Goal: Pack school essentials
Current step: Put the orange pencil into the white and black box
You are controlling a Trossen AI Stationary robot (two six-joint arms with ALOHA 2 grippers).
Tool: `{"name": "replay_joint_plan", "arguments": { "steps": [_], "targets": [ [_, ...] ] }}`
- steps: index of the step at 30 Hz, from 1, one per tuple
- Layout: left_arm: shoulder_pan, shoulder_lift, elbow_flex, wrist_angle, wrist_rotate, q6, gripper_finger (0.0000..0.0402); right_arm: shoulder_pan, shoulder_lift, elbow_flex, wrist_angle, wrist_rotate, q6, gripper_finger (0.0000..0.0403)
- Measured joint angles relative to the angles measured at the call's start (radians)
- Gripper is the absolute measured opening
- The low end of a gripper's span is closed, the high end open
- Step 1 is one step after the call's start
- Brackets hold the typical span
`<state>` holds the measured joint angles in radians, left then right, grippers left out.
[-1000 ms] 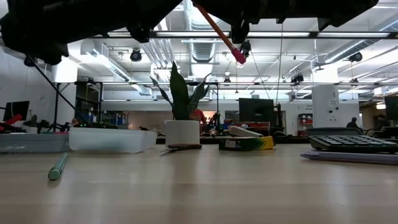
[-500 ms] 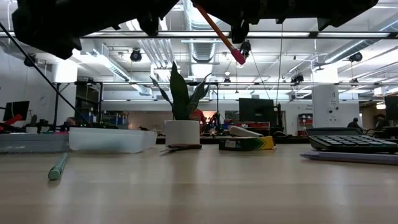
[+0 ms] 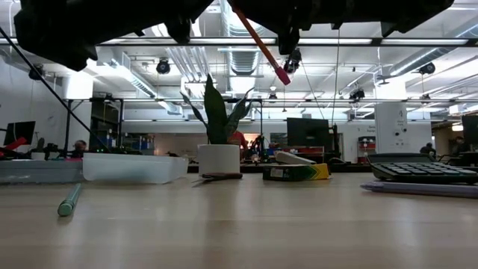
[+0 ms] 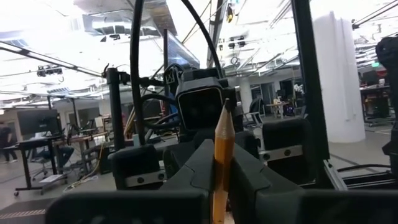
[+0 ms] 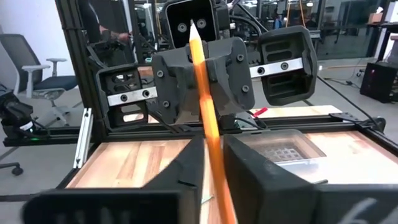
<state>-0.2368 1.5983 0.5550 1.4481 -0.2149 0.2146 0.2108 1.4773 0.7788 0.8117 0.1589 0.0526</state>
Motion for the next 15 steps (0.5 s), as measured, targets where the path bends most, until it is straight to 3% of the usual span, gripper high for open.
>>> {"name": "replay_joint_plan", "arguments": {
  "steps": [8, 12, 15],
  "targets": [
    [0.0, -0.024, 0.0, -0.025, -0.075, 0.001, 0.0003, 0.0, -0.041, 0.0, -0.061, 0.001, 0.008, 0.0162],
    [0.0, -0.078, 0.002, -0.159, -0.279, 0.003, 0.0002, 0.0, -0.132, 0.0, -0.194, -0.001, 0.008, 0.019],
    [-0.001, -0.147, 0.013, -0.327, -0.372, 0.005, 0.0002, 0.0, -0.213, 0.0, -0.311, 0.002, 0.01, 0.0198]
  ]
}}
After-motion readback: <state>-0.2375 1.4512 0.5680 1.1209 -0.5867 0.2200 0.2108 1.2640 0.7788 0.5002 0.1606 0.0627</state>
